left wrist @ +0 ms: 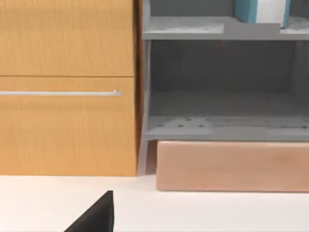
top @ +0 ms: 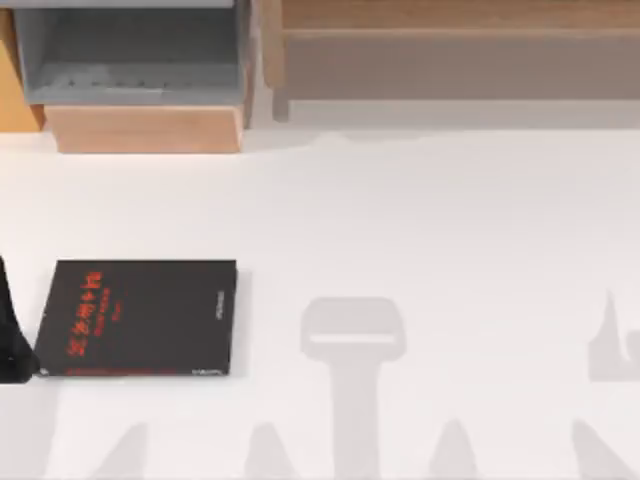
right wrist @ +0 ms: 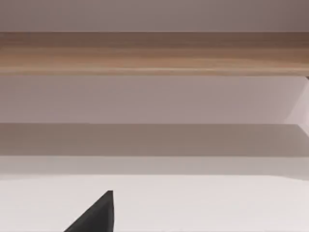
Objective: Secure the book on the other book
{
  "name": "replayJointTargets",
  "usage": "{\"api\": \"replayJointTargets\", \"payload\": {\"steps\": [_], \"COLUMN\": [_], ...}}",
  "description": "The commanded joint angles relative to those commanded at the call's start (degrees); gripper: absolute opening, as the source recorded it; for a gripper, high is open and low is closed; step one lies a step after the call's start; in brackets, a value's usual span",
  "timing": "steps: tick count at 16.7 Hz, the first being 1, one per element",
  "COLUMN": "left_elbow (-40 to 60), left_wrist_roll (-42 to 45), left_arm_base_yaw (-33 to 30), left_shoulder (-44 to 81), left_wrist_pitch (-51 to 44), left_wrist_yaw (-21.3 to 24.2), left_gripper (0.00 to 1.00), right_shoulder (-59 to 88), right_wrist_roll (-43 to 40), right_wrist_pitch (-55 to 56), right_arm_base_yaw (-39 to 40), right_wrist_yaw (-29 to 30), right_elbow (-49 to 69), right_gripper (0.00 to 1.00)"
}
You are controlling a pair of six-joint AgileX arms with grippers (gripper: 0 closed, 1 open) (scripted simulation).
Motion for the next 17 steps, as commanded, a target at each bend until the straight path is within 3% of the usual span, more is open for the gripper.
{"api": "replayJointTargets", "payload": {"steps": [4, 8, 12, 17], "left_elbow": [1.58, 10.64, 25.54, 45.14], "left_wrist_roll": [-0.05, -0.35, -0.76, -1.16], "left_arm_base_yaw": [-0.25, -1.70, -4.15, -7.89], "left_shoulder": [1.80, 12.64, 32.76, 66.57], "left_wrist_pitch": [0.93, 6.01, 13.52, 23.55], "left_wrist_yaw": [-0.37, -2.28, -4.94, -8.29], "left_gripper": [1.00, 1.00, 1.00, 1.00], "right_shoulder": [0.00, 0.00, 0.00, 0.00], "right_wrist_roll": [0.00, 0.00, 0.00, 0.00], "right_wrist_pitch": [0.00, 0.00, 0.00, 0.00], "right_arm_base_yaw": [0.00, 0.00, 0.00, 0.00], "right_wrist_yaw": [0.00, 0.00, 0.00, 0.00], "right_elbow": [0.00, 0.00, 0.00, 0.00], "right_gripper": [1.00, 1.00, 1.00, 1.00]}}
